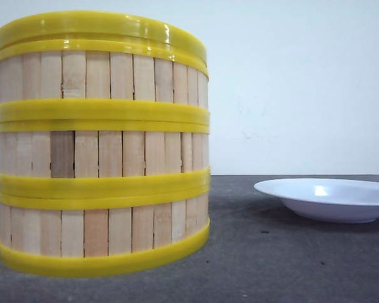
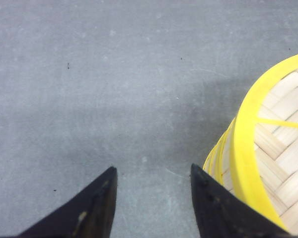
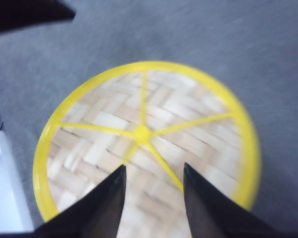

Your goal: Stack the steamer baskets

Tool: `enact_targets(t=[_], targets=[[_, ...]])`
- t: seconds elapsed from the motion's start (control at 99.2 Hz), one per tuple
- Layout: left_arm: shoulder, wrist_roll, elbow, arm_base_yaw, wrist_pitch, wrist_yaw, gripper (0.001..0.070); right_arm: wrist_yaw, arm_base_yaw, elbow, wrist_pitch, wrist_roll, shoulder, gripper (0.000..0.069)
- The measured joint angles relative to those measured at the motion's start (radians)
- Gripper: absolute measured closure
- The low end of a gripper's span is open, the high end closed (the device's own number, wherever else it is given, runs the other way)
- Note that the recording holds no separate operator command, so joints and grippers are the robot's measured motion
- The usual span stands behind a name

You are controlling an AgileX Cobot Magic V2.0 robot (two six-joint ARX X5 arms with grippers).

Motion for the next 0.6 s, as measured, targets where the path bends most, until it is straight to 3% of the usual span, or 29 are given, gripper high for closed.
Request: enact_targets(t=[0.312, 0.504, 0.605], targets=[[0.0, 0.008, 0.0, 0.03, -0.021, 0.008, 0.0434, 0.034, -0.239, -0.08, -0.107, 0.001, -0.127, 0.0474], [0.0, 0.01, 0.0, 0.062, -0.037, 0.092, 0.0434, 0.055, -0.4, -0.261, -0.065, 0.005, -0.296, 0.0474], [0.0, 0.01, 0.0, 0.066, -0.05, 0.105, 0.0434, 0.056, -0.48, -0.401, -0.025, 0.017, -0.389, 0.0474]])
